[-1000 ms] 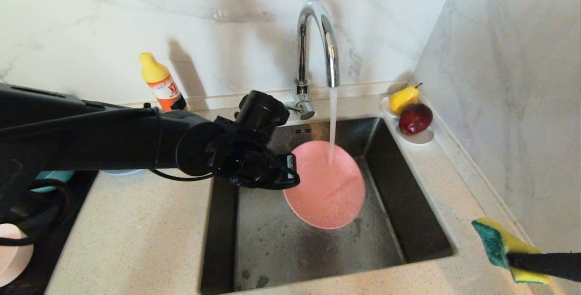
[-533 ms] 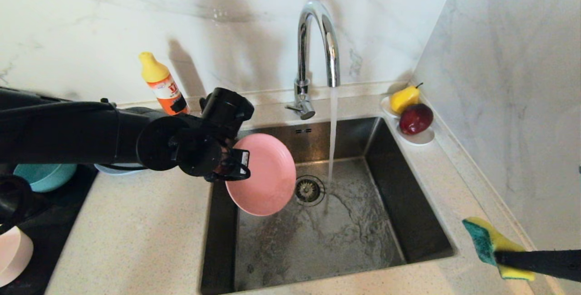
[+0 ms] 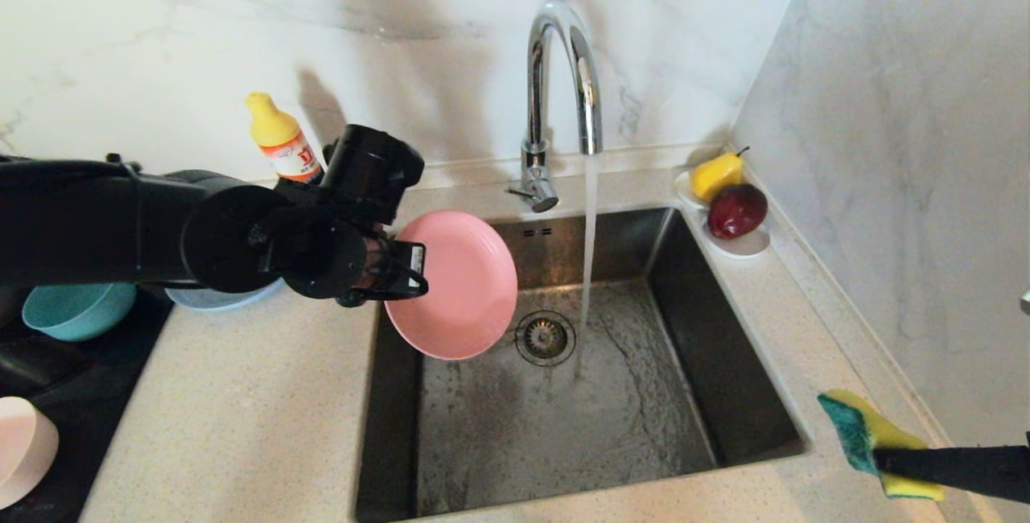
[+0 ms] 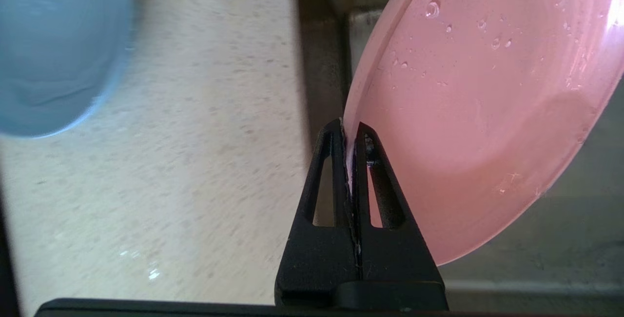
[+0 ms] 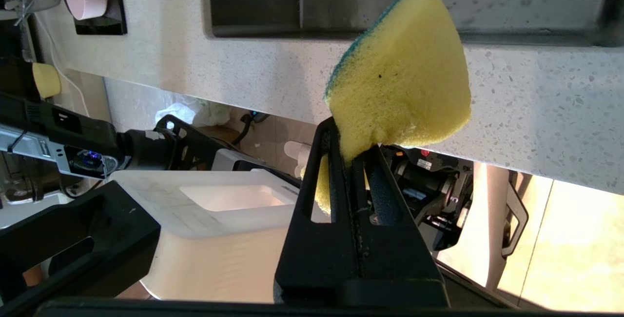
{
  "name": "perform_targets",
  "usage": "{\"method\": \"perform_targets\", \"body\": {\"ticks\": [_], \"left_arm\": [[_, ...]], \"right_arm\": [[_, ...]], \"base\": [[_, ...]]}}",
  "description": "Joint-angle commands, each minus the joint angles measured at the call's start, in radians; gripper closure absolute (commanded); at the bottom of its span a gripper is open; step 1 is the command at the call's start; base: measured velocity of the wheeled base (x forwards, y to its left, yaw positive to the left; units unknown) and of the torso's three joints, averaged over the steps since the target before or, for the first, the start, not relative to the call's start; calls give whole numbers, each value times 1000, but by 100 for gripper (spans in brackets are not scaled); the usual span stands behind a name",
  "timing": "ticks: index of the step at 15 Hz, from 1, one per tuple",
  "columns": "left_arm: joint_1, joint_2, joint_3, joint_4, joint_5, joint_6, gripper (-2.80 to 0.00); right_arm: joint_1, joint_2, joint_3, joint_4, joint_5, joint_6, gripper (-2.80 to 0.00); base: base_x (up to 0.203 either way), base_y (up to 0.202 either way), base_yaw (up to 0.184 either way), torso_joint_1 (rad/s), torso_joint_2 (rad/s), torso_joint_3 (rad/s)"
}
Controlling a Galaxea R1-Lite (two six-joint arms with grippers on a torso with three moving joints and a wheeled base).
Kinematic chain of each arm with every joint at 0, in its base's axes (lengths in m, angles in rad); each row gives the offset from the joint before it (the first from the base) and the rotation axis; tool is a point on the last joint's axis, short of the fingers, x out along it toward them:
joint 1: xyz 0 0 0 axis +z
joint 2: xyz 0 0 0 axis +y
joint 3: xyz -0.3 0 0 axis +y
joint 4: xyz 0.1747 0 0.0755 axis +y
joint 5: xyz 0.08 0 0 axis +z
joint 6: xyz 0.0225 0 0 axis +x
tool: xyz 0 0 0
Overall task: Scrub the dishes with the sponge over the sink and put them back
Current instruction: Wash the plate, then wipe the plate
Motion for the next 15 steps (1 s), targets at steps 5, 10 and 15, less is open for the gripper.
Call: {"method": "perform_targets", "body": {"ticks": [5,10,15], "left_arm": [[0,-369,199,1,-182,19,0],[0,-641,542,-123,-486,193,0],[-43,-604,720,-486,-536,303,0]], "right_arm": [[27,0,-77,10,93,9,0],[197,72,-175,14,114,19,0],[347,207,-241,4,109,19,0]], "base": [[0,0,0,0,0,0],[0,0,0,0,0,0],[0,0,0,0,0,0]]}}
